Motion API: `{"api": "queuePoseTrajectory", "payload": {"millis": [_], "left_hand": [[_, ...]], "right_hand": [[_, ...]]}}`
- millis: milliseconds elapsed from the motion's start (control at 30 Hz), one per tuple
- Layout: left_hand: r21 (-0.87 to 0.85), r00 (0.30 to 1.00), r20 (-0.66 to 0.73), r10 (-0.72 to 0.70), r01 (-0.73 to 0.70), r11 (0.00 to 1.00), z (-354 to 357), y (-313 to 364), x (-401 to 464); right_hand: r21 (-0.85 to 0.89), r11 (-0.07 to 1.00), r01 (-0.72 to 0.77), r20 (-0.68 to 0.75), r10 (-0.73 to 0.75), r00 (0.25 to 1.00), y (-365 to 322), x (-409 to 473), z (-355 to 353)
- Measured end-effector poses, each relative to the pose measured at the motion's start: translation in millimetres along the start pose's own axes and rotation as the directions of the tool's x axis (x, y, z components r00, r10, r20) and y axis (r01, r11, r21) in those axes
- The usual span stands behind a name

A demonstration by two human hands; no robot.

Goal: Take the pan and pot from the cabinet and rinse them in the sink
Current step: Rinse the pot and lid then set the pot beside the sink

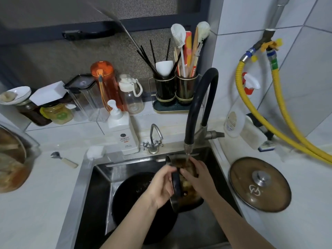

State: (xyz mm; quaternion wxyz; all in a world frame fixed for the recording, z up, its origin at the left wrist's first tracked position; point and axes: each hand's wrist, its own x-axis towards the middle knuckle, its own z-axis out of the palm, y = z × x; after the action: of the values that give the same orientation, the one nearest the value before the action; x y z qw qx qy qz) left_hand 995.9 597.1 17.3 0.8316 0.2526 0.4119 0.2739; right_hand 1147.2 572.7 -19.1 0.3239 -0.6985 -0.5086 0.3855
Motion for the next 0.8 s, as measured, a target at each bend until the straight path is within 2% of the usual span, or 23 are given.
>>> {"api": "queuePoseTrajectory", "payload": {"millis": [133,233,300,400,500,567,700,800], "left_hand": [[0.126,0.996,-0.057,0.069,-0.061,0.990,5.3,6.2,0.7],[0.202,0.993,-0.027,0.115,-0.107,0.974,3.4,-1.0,-0.7],[0.251,0.991,0.031,0.133,-0.137,0.958,-1.2,-8.8,-2.4],[0.323,0.985,0.079,0.154,-0.171,0.931,-5.6,-16.4,-8.7],[0.337,0.982,0.041,0.185,-0.188,0.922,-7.0,-15.8,-12.2],[0.286,0.983,0.020,0.181,-0.179,0.941,-3.5,-9.8,-12.5],[0.234,0.981,0.060,0.184,-0.193,0.953,-1.7,-10.3,-11.5],[0.325,0.978,0.117,0.173,-0.202,0.924,-6.9,-21.7,-12.2]], "right_hand": [[0.087,0.996,0.019,-0.067,-0.013,0.998,2.7,-16.7,-2.9],[0.103,0.995,-0.002,-0.063,0.009,0.998,1.7,-12.2,-6.9],[0.053,0.997,0.058,-0.022,-0.057,0.998,0.2,-2.4,-7.7],[-0.142,0.979,0.147,0.070,-0.138,0.988,-5.4,19.9,-7.3],[-0.215,0.973,0.086,0.052,-0.077,0.996,-8.8,31.7,-5.3],[-0.228,0.970,0.078,0.019,-0.076,0.997,-7.2,29.0,2.0],[-0.240,0.968,0.075,0.051,-0.064,0.997,-3.6,21.9,14.0],[-0.173,0.985,-0.018,0.096,0.035,0.995,-15.2,27.6,7.3]]}}
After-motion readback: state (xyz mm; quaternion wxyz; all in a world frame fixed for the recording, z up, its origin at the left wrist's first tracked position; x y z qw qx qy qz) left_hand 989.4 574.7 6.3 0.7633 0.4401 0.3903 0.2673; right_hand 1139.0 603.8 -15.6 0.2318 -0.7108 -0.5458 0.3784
